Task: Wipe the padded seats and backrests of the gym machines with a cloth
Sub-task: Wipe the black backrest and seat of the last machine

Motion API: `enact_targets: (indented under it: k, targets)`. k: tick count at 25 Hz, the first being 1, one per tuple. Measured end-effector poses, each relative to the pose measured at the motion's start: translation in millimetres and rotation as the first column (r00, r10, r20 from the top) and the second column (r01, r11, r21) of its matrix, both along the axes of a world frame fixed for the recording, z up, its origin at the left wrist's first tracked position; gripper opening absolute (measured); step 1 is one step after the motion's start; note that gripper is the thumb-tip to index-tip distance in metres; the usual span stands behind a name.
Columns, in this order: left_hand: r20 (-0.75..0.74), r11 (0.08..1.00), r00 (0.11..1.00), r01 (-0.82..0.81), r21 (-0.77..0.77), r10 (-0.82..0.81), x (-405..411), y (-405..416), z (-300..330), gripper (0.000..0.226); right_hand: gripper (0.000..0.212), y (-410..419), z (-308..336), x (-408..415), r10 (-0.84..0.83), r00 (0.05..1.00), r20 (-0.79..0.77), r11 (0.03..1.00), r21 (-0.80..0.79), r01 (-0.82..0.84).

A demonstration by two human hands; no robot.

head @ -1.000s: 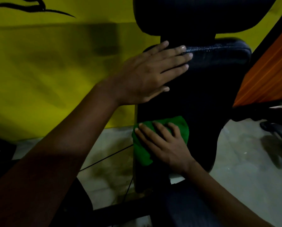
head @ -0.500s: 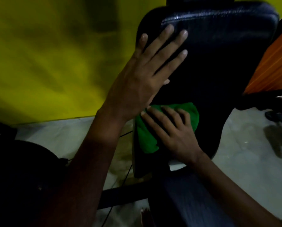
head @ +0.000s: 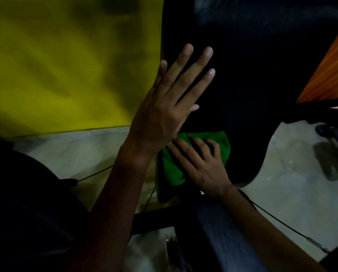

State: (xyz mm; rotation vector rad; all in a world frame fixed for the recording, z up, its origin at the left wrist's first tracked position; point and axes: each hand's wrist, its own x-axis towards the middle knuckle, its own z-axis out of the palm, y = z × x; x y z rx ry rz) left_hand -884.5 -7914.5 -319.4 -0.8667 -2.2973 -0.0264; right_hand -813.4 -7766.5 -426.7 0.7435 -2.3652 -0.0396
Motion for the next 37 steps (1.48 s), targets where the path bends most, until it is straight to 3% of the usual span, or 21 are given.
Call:
enact_targets:
  k: [5, 10, 15, 19, 22, 25, 29, 31, 34, 37]
  targets:
    - [0.001, 0.999, 1.000, 0.017, 0.030, -0.017, 4, 0, -7, 0.062, 0.048, 7, -18, 7, 0.069, 0.996, 0.063, 0.986, 0.144, -0.078]
    - [0.098, 0.970, 0.988, 0.092, 0.224, -0.117, 9, -1, -21, 0.055, 0.048, -2, -13, 6, -0.029, 0.999, 0.035, 0.998, -0.050, 0.031]
    - [0.194, 0.937, 0.965, 0.102, 0.333, -0.174, 21, -9, -44, 0.053, 0.040, -1, -61, 24, 0.027, 0.992, 0.119, 0.999, 0.033, -0.031]
    - [0.212, 0.927, 0.962, 0.087, 0.364, -0.173, 27, -10, -56, 0.054, 0.042, -4, -44, 20, 0.045, 0.992, 0.118, 0.995, -0.092, -0.034]
    - [0.211, 0.937, 0.961, 0.104, 0.332, -0.181, 27, -14, -62, 0.055, 0.046, -16, -59, 26, -0.029, 0.990, 0.136, 0.982, -0.180, 0.053]
    - [0.224, 0.955, 0.960, 0.102, 0.279, -0.168, 27, -17, -68, 0.057, 0.044, -15, -92, 43, 0.005, 0.977, 0.211, 0.990, -0.142, 0.026]
    - [0.203, 0.988, 0.967, 0.144, 0.057, -0.153, 34, -21, -95, 0.062, 0.045, -4, -100, 52, 0.069, 0.955, 0.289, 0.996, -0.075, -0.049]
    - [0.154, 0.986, 0.976, 0.162, -0.047, -0.153, 33, -26, -108, 0.060, 0.052, -8, -93, 47, 0.032, 0.951, 0.307, 0.985, -0.171, 0.022]
    - [0.107, 0.980, 0.978, 0.189, -0.058, -0.182, 31, -28, -115, 0.057, 0.078, -30, -108, 53, -0.046, 0.910, 0.413, 0.839, -0.478, 0.259]
    - [0.053, 0.976, 0.980, 0.197, -0.098, -0.192, 28, -32, -110, 0.056, 0.086, -61, -138, 81, -0.009, 0.820, 0.573, 0.433, -0.737, 0.520]
